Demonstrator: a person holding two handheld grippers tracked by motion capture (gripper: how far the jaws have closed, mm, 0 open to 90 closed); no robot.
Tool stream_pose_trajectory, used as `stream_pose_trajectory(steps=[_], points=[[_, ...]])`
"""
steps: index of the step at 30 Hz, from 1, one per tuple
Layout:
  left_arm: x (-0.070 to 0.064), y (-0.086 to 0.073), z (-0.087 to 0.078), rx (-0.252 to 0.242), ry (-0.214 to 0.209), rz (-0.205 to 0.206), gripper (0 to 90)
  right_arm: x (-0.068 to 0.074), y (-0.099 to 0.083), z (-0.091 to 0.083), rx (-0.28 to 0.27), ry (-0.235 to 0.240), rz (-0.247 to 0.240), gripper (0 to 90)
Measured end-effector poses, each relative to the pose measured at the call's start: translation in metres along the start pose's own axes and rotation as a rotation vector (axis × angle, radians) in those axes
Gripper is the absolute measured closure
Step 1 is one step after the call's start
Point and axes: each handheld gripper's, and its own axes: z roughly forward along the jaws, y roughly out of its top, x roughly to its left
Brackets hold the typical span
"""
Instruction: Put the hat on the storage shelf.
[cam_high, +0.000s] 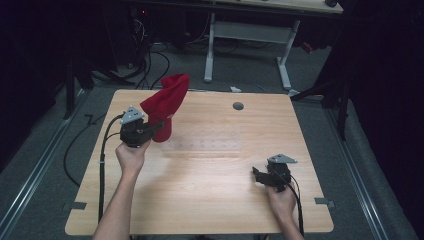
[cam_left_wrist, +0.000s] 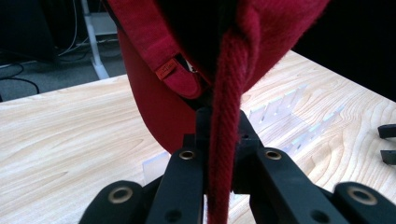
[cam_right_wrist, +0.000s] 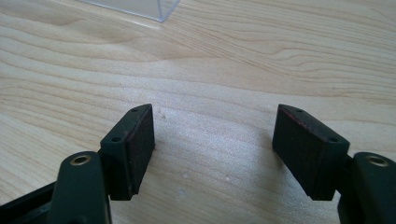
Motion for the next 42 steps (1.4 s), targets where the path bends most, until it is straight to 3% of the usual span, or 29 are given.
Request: stream_pose_trajectory(steps=[13, 21, 42], points=[[-0.002, -0.007, 0.006, 0.01, 0.016, 0.015, 85.2, 0.0, 0.0, 0.0, 0.0, 0.0, 0.0, 29.9], [0.005, -0.011, 0.003, -0.013, 0.027, -0.044, 85.1, 0.0, 0.0, 0.0, 0.0, 0.0, 0.0, 29.9], [0.014, -0.025, -0.004, 0.045, 0.077, -0.078, 83.8, 0.0, 0.0, 0.0, 0.0, 0.001, -0.001, 29.9]])
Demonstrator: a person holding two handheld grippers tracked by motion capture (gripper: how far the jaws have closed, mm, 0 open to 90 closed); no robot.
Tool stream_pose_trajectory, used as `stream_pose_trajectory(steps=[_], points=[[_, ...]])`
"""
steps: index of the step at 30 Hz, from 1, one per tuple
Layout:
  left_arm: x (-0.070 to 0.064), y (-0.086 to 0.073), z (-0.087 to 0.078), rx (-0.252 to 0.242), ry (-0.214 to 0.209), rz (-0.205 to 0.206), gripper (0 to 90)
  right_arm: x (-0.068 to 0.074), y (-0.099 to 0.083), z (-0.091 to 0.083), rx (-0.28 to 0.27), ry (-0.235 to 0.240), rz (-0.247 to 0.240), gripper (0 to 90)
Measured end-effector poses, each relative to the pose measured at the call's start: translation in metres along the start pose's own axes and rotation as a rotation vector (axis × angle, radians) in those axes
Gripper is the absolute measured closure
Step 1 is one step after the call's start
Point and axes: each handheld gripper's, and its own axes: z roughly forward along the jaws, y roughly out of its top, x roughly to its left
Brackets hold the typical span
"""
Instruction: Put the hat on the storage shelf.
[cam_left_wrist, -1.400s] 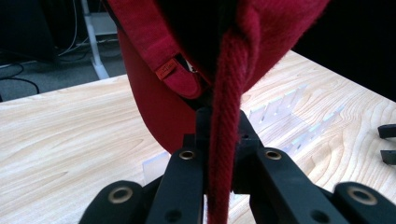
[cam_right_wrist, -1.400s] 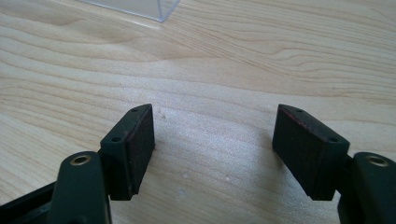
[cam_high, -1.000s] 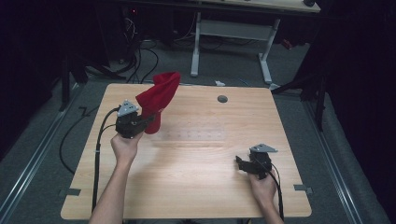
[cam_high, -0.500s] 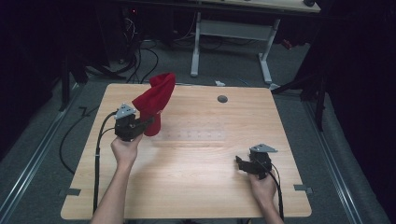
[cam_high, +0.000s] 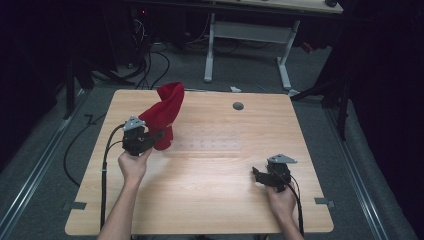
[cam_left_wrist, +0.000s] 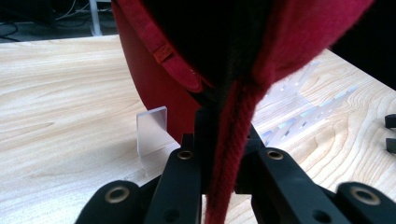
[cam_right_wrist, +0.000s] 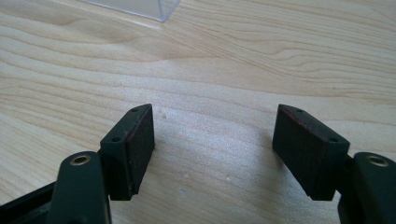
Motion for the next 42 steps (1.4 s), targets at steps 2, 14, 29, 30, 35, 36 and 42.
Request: stream_pose_trajectory(steps=[2, 14, 29, 30, 35, 36, 42], points=[[0.001, -0.001, -0.001, -0.007, 0.008, 0.0, 82.1, 0.0, 0.0, 0.0, 0.0, 0.0, -0.001, 29.9], [0.007, -0.006, -0.013, 0.007, 0.061, 0.008, 54.9, 0.0, 0.0, 0.0, 0.0, 0.0, 0.0, 29.9], [0.005, -0.014, -0.028, 0.025, 0.085, 0.011, 38.5, 0.0, 0.0, 0.0, 0.0, 0.0, 0.0, 29.8], [0.005, -0.014, -0.029, 0.026, 0.087, 0.009, 38.2, 0.0, 0.0, 0.0, 0.0, 0.0, 0.0, 29.9], [0.004, -0.015, -0.035, 0.03, 0.089, 0.019, 37.2, 0.0, 0.0, 0.0, 0.0, 0.0, 0.0, 29.9], [0.005, -0.015, -0.036, 0.028, 0.09, 0.014, 37.0, 0.0, 0.0, 0.0, 0.0, 0.0, 0.0, 29.9], [0.009, -0.019, -0.046, 0.027, 0.096, 0.001, 35.9, 0.0, 0.0, 0.0, 0.0, 0.0, 0.0, 29.9]])
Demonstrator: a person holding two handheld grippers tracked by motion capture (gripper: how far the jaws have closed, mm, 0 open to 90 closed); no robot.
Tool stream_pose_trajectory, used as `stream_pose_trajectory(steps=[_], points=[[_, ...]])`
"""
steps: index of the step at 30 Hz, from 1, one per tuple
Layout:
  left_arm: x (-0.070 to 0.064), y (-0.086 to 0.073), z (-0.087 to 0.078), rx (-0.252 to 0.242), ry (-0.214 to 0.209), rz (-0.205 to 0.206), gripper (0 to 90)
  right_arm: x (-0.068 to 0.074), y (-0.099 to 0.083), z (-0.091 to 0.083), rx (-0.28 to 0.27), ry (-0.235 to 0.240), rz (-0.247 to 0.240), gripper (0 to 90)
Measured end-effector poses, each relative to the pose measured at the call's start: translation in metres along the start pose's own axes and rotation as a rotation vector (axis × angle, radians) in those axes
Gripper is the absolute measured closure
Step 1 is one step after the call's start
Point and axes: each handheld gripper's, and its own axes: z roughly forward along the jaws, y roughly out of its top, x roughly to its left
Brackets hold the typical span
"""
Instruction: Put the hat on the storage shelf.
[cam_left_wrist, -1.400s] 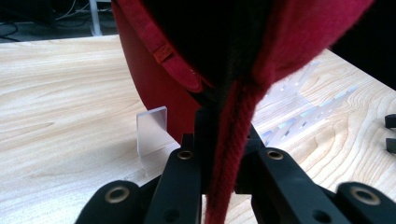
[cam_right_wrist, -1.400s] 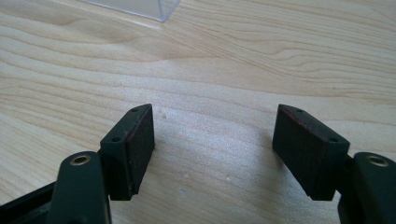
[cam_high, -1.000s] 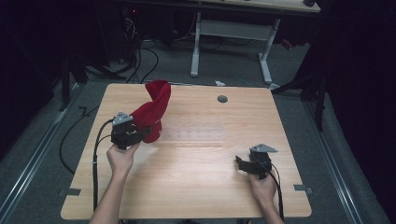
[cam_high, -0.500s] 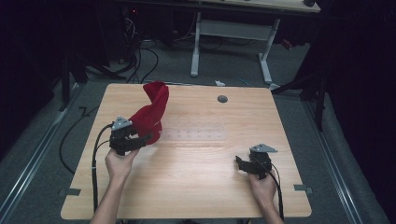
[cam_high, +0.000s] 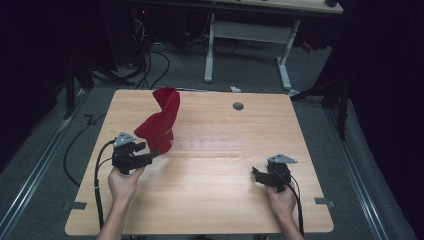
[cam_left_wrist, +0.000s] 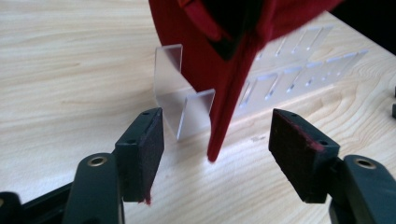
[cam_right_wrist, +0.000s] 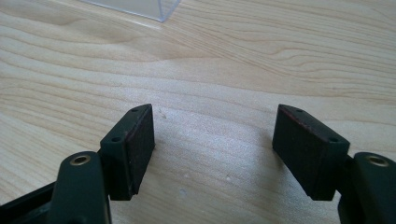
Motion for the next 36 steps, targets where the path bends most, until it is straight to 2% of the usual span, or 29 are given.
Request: stream_pose_trajectory(steps=[9, 12, 17, 24, 29, 36], points=[[0.005, -0.007, -0.011, -0.007, -0.001, -0.016, 35.8, 0.0, 0.0, 0.0, 0.0, 0.0, -0.001, 29.9], [0.006, -0.01, -0.011, -0.01, 0.018, -0.014, 36.4, 0.0, 0.0, 0.0, 0.0, 0.0, 0.0, 29.9], [0.008, -0.016, -0.012, -0.002, 0.024, -0.016, 36.3, 0.0, 0.0, 0.0, 0.0, 0.0, -0.001, 29.9], [0.011, -0.025, -0.015, 0.006, 0.026, -0.032, 36.2, 0.0, 0.0, 0.0, -0.001, 0.001, -0.002, 29.9], [0.014, -0.034, -0.015, 0.013, 0.034, -0.058, 35.4, 0.0, 0.0, 0.0, 0.0, 0.001, -0.002, 29.9], [0.017, -0.047, -0.012, 0.04, 0.054, -0.03, 34.4, 0.0, 0.0, 0.0, 0.0, 0.001, -0.001, 29.9]])
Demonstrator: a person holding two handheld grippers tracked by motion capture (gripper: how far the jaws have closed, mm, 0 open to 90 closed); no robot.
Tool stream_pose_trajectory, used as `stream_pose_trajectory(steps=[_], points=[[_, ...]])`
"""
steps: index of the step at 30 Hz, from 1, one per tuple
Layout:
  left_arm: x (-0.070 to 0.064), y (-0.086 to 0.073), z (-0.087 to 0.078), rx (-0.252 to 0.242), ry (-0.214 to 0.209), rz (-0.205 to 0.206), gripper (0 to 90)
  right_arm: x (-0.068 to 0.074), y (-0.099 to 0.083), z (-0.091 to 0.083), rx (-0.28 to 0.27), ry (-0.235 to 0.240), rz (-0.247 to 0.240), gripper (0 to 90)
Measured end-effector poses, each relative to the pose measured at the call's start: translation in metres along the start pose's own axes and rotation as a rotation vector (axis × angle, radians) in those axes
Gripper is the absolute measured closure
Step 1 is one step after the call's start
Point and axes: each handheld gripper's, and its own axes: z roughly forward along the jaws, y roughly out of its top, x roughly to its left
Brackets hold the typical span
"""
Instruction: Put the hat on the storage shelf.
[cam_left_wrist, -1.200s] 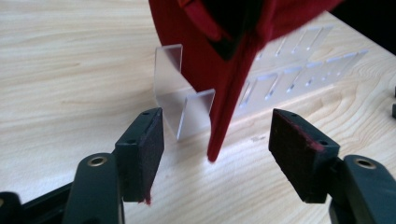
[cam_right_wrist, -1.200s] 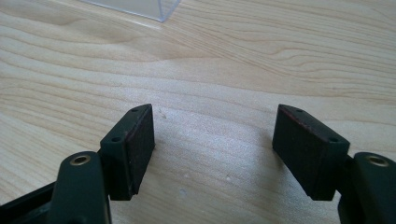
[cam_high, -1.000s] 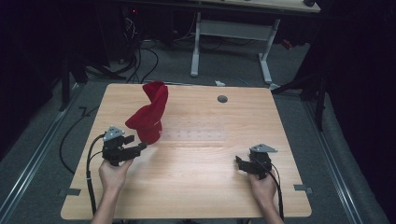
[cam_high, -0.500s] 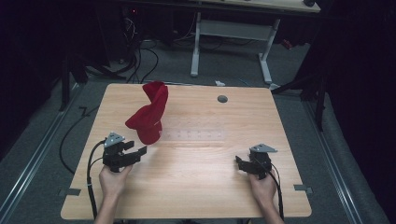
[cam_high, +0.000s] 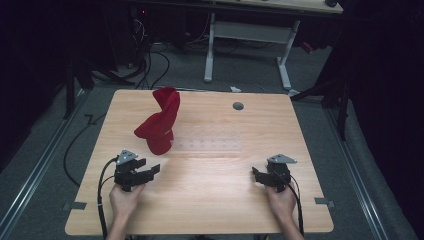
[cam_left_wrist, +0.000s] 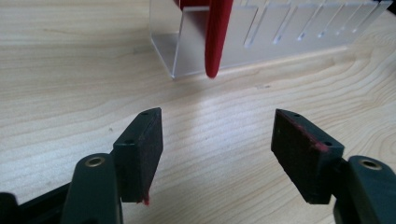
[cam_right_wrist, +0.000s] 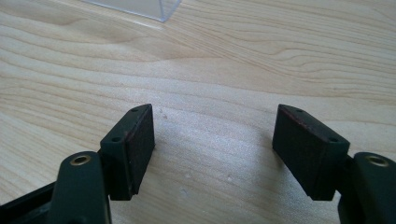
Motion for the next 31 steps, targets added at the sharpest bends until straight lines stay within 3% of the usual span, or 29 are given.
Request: stream_pose_trajectory(steps=[17, 23, 25, 31], points=[[0.011, -0.028, 0.012, 0.028, 0.096, 0.099, 34.2, 0.0, 0.0, 0.0, 0.0, 0.0, 0.0, 29.9], [0.009, -0.035, 0.015, 0.02, 0.107, 0.17, 33.0, 0.0, 0.0, 0.0, 0.0, 0.0, 0.0, 29.9], [0.007, -0.039, 0.016, 0.017, 0.118, 0.21, 32.3, 0.0, 0.0, 0.0, 0.0, 0.0, 0.0, 29.9], [0.006, -0.039, 0.017, 0.02, 0.117, 0.203, 28.8, 0.0, 0.0, 0.0, 0.0, 0.0, 0.0, 29.9]])
